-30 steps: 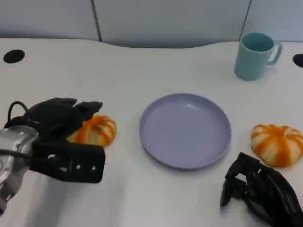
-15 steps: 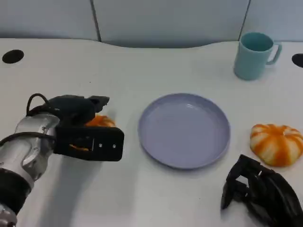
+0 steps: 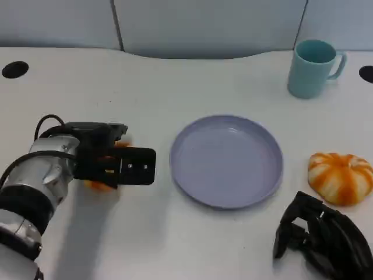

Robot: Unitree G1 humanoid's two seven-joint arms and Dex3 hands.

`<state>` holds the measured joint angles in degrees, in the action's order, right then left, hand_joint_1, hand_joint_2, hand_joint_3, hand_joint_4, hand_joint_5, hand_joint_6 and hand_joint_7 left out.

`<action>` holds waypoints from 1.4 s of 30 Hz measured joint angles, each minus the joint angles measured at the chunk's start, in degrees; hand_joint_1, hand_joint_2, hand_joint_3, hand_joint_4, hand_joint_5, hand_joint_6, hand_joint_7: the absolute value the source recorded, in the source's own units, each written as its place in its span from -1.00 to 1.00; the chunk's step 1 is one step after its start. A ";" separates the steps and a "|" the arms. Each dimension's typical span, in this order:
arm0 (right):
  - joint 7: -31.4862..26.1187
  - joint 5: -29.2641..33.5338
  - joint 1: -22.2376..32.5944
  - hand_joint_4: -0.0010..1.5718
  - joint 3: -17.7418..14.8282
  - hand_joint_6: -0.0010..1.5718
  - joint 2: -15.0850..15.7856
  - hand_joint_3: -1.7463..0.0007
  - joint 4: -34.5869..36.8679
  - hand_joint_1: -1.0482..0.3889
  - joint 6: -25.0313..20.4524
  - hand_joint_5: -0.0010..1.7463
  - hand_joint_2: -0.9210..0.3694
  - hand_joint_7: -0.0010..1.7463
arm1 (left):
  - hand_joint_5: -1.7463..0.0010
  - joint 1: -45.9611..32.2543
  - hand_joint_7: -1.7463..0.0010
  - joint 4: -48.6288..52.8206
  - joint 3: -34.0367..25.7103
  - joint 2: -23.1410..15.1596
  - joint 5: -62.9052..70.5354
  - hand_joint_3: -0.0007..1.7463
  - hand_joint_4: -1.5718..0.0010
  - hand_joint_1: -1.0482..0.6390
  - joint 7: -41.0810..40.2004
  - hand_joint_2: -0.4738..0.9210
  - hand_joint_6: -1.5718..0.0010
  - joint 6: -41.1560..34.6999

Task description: Grasp the bread from the table and place it into the plate.

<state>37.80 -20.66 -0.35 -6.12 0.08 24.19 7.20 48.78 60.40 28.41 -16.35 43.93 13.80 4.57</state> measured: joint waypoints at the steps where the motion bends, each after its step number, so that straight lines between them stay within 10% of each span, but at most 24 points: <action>1: 0.01 0.01 0.10 -0.14 0.01 -0.23 0.00 0.62 -0.06 -0.37 0.00 1.00 -1.00 0.69 | 1.00 0.36 0.96 1.12 0.11 0.28 -0.06 -0.99 1.00 -0.48 -0.27 0.84 0.89 0.08; 24: 0.14 -0.24 0.92 -0.15 0.00 -0.25 0.18 0.62 -1.96 -0.37 -1.65 1.00 -1.00 0.72 | 0.99 2.88 0.98 11.16 0.99 2.73 -2.48 -1.00 0.98 -0.39 -2.93 0.85 0.86 1.13; 34: 0.05 -0.19 2.54 -0.15 0.03 -0.26 0.21 0.61 -4.14 -0.36 -1.72 1.00 -1.00 0.72 | 0.75 -0.14 0.94 12.90 3.18 3.47 -1.70 -0.99 0.16 0.00 -23.20 0.99 0.31 6.27; 38: 0.05 -0.18 2.65 -0.16 0.06 -0.26 0.27 0.61 -4.34 -0.37 -1.99 1.00 -1.00 0.73 | -0.18 -1.82 0.87 13.30 3.43 3.17 -1.65 -0.79 -0.03 -0.04 -30.75 1.00 -0.34 8.90; 42: -0.09 0.01 2.71 -0.15 0.10 -0.27 0.36 0.61 -4.39 -0.36 -1.99 1.00 -1.00 0.73 | -0.75 -3.53 0.62 13.47 3.81 3.14 -1.64 -0.63 -0.07 0.01 -37.52 1.00 -0.53 10.40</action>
<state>37.71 -20.65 2.36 -6.02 0.44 19.80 5.21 45.24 73.87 32.22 -13.21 42.29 -23.72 14.97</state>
